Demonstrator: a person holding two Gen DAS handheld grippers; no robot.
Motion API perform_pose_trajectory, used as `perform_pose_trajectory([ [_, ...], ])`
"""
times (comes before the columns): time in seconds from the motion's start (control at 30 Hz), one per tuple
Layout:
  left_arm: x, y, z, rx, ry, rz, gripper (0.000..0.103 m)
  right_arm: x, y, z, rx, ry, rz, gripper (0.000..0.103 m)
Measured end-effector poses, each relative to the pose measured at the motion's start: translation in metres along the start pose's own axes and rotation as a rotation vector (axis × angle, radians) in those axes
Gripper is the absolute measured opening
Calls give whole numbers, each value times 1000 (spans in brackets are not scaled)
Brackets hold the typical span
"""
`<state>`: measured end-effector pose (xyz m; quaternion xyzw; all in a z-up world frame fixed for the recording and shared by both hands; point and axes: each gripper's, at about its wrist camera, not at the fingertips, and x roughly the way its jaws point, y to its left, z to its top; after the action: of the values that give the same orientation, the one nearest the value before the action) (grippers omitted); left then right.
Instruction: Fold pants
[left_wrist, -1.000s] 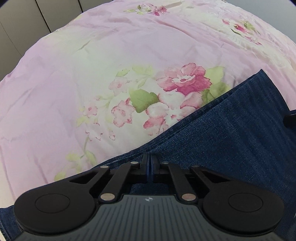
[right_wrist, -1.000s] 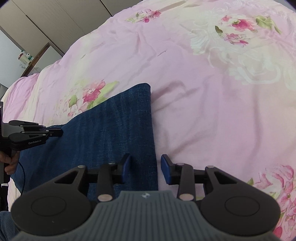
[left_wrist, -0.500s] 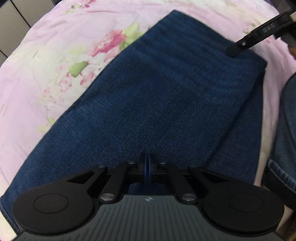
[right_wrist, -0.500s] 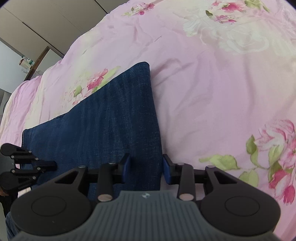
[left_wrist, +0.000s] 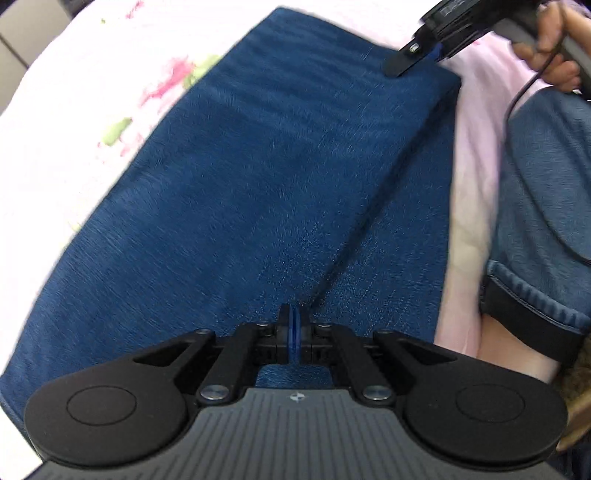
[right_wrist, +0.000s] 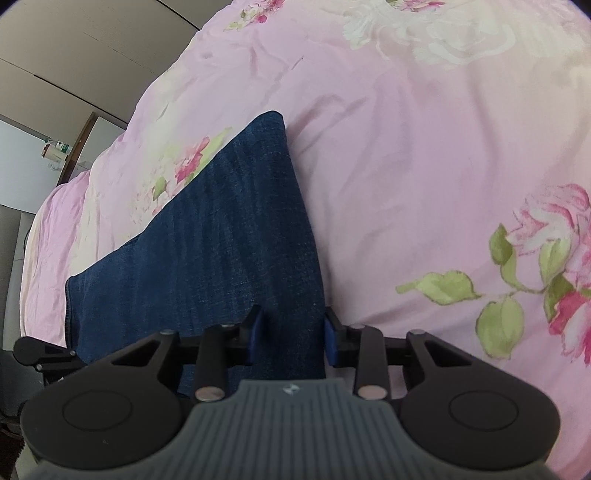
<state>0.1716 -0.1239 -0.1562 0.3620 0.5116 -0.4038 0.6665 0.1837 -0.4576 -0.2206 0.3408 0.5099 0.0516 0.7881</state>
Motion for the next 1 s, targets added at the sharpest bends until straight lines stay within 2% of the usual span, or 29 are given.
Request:
perform_pose_trajectory([
  [0.07, 13, 0, 0, -14, 11, 4, 1, 0, -2, -1, 11, 5, 10, 28],
  [0.2, 20, -7, 0, 44, 27, 24, 0, 3, -5, 0, 23, 14, 21, 22],
  [0.27, 10, -4, 0, 37, 26, 3, 0, 4, -7, 0, 28, 14, 27, 21],
  [0.43, -20, -14, -12, 40, -12, -106, 1, 3, -14, 1, 54, 14, 48, 20],
  [0.53, -14, -37, -19, 96, 27, -124, 1, 3, -15, 1, 63, 12, 51, 20],
  [0.6, -2, -46, -24, 90, 72, -171, 0, 2, -15, 0, 61, 11, 50, 20],
  [0.67, 8, -56, -31, 105, 81, -155, 0, 1, -14, 0, 55, 9, 46, 20],
  [0.7, 12, -56, -32, 98, 74, -147, 0, 1, -14, 0, 55, 9, 45, 20],
  [0.8, 12, -45, -36, -8, 63, -181, 0, 0, -13, 0, 51, 7, 42, 19],
  [0.93, -14, -36, -44, -34, 32, -187, 1, -6, -10, -1, 39, -9, 57, 10],
  [1.0, -34, -26, -49, -56, -3, -171, 9, -16, -8, -1, 63, -21, 105, 8],
])
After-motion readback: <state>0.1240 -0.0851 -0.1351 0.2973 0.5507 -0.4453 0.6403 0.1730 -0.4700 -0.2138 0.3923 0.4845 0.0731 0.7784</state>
